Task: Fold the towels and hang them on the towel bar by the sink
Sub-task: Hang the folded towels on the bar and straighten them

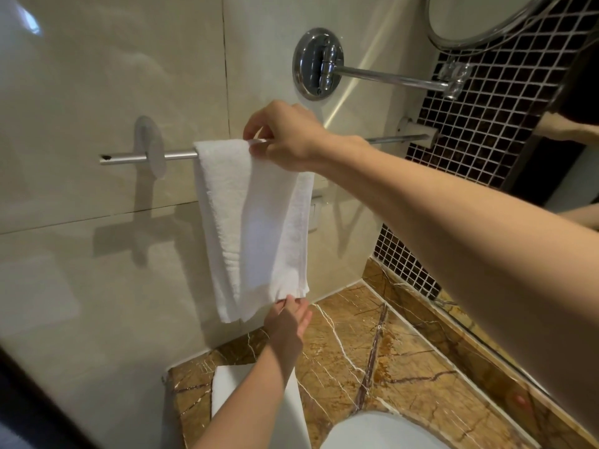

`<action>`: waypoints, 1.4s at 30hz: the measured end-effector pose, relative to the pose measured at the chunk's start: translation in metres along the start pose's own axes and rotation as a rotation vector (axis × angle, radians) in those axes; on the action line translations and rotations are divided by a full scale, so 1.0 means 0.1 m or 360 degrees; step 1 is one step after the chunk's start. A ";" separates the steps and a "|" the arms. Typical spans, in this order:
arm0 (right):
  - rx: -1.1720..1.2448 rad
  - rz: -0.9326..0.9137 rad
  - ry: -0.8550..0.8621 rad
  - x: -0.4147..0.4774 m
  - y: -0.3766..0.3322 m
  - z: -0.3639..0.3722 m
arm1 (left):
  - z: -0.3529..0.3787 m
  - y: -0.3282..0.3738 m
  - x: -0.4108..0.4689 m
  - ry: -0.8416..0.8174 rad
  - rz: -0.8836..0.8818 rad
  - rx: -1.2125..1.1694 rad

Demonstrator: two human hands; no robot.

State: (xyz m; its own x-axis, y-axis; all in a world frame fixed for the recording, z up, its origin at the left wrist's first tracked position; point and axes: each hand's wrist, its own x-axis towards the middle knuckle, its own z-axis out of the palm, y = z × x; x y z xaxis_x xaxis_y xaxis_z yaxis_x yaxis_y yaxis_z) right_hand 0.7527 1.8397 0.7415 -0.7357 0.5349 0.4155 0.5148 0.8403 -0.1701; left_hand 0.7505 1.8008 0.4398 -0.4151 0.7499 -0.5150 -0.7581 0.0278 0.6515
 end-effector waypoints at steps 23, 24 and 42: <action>0.0043 0.0034 -0.0120 0.01 -0.04 -0.06 | -0.91 0.39 -0.25 0.0632 0.1027 0.1015; 0.0073 0.0035 -0.0141 0.01 -0.05 -0.06 | -0.95 0.39 -0.28 0.0571 0.1071 0.1052; -0.0083 -0.0207 -0.0304 0.12 -0.13 -0.04 | -1.13 0.58 -0.11 0.0401 0.1145 0.1514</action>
State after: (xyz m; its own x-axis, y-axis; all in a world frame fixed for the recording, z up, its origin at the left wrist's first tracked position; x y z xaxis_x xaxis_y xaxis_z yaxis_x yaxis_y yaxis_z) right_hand 0.7390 1.8353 0.7529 -0.8648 0.4336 0.2533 0.4285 0.9002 -0.0779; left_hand 0.6538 1.7195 0.4205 -0.7549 0.6471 0.1070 0.3122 0.2111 0.9263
